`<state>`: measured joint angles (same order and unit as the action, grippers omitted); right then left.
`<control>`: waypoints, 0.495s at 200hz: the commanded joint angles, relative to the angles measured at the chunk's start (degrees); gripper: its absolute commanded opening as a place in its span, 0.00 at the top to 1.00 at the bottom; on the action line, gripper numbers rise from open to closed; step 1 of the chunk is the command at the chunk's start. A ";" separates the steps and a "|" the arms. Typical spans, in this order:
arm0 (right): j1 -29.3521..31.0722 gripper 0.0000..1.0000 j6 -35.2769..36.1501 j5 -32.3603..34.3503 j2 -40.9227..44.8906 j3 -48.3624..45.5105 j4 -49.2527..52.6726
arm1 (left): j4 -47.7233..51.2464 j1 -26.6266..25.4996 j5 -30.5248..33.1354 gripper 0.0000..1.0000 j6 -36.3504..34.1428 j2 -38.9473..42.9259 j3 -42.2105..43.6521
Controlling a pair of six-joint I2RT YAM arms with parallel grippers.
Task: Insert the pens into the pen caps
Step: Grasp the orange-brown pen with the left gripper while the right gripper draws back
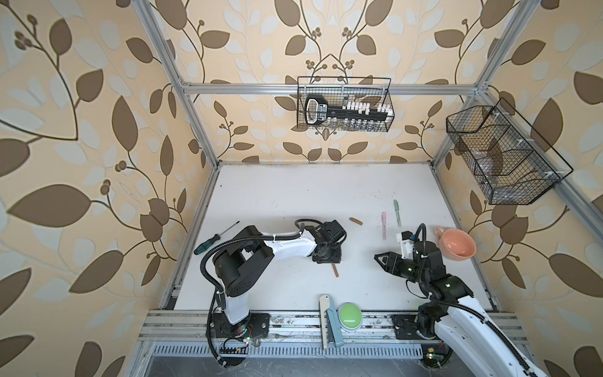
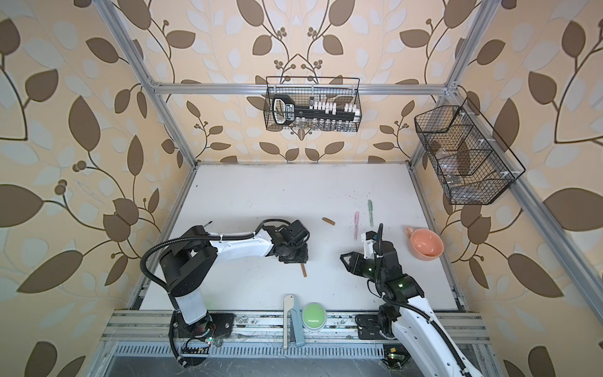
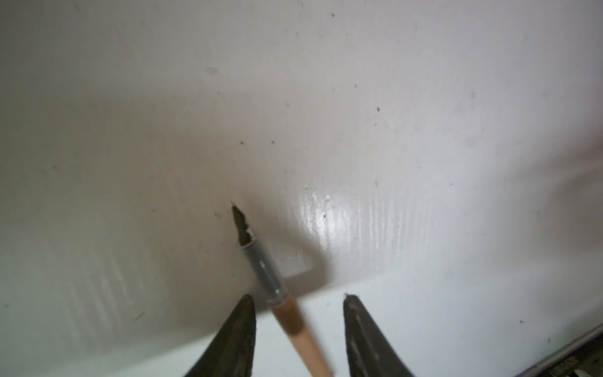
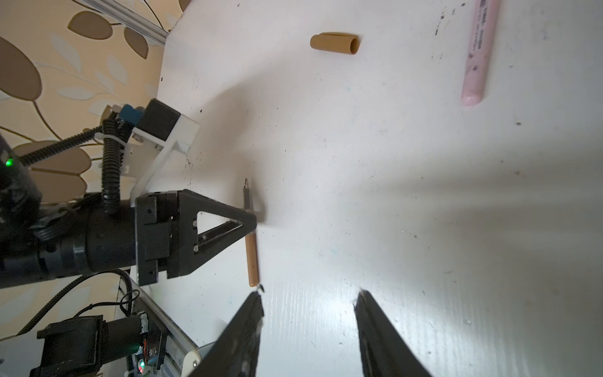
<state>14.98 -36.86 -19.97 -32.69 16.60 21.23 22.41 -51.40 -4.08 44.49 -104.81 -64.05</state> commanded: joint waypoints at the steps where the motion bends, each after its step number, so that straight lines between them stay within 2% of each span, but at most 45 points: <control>1: 0.92 0.52 -0.47 0.17 0.08 -0.25 0.45 | 7.54 0.28 3.36 0.60 -5.12 -3.48 -4.41; 12: 1.52 0.52 -0.51 0.37 -0.23 -0.17 0.30 | 9.30 0.50 4.07 0.66 -6.76 -5.07 -6.46; 31: 2.84 0.52 -0.65 1.35 -0.61 0.10 0.21 | 9.78 0.77 4.07 0.70 -9.22 -6.97 -8.41; 63: 4.59 0.52 -0.93 2.86 -1.32 0.45 0.30 | 10.00 0.95 2.94 0.72 -13.33 -8.33 -11.24; 99: 6.24 0.52 -1.38 4.13 -1.33 0.45 0.21 | 12.92 0.92 3.88 0.79 -21.71 -9.77 -15.85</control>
<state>20.29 -37.41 -17.91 -34.11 16.60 21.23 31.00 -50.92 -2.24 30.63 -113.23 -76.64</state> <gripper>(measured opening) 0.485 0.230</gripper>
